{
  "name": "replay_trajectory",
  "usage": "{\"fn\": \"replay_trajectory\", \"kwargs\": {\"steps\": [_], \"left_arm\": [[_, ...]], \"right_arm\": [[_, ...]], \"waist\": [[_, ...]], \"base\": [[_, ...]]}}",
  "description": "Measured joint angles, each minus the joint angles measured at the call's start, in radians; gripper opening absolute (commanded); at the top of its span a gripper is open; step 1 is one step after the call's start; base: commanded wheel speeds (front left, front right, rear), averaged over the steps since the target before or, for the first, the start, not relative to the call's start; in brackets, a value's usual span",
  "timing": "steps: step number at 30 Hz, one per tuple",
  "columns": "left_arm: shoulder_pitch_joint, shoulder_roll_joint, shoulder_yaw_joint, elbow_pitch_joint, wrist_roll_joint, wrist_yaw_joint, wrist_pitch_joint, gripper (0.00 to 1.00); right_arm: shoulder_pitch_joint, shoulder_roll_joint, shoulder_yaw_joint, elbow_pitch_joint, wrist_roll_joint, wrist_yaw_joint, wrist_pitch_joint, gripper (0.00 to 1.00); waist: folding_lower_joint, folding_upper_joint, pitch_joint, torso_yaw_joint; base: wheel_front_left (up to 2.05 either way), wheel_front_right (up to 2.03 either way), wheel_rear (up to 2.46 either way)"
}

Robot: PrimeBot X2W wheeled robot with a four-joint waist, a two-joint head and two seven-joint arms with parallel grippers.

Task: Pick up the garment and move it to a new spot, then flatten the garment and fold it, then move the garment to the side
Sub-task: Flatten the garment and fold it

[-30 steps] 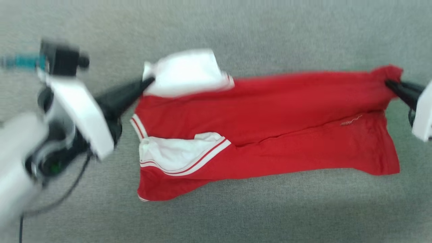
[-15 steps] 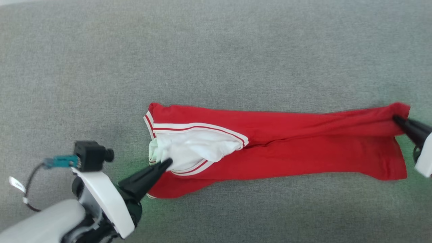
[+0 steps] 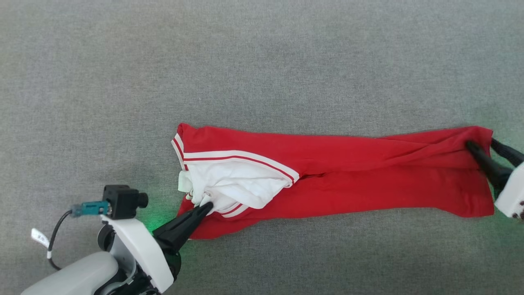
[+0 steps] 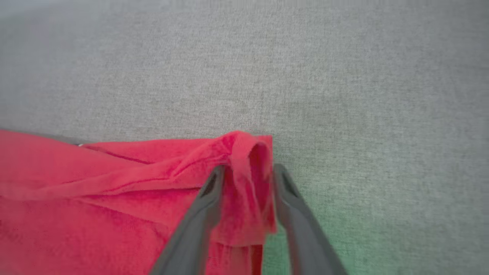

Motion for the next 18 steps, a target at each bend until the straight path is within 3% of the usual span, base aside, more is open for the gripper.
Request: {"fn": "replay_trajectory", "kwargs": {"steps": [1,3,6,10,18], "left_arm": [[0.008,-0.002,0.009,0.002,0.001,0.0,-0.003,0.62],[0.027,-0.004,0.031,0.004,0.007,0.0,-0.01,0.99],[0.067,-0.015,0.088,-0.001,0.023,0.0,-0.014,1.0],[0.153,-0.064,0.234,0.002,0.069,0.0,-0.014,1.0],[0.337,-0.215,0.489,0.081,0.311,0.0,-0.014,1.0]], "right_arm": [[0.007,-0.001,-0.009,-0.005,0.011,0.0,0.0,1.0],[0.033,-0.016,-0.02,-0.015,0.023,0.0,0.003,1.0],[0.063,-0.046,-0.047,-0.021,0.045,0.0,0.012,1.0],[0.099,-0.057,-0.073,-0.019,0.079,0.0,0.049,1.0],[0.123,-0.054,-0.093,0.048,0.11,0.0,0.124,1.0]], "waist": [[0.0,0.0,-0.003,0.0],[-0.0001,0.0,-0.011,0.003],[0.0,0.0,-0.023,0.013],[0.0,0.0,-0.042,0.039],[-0.0001,0.0,-0.074,0.118]], "base": [[0.0,0.0,0.0],[0.0,0.0,0.0],[0.0,0.0,0.0],[0.0,0.0,0.0],[0.0,0.0,0.0]]}}
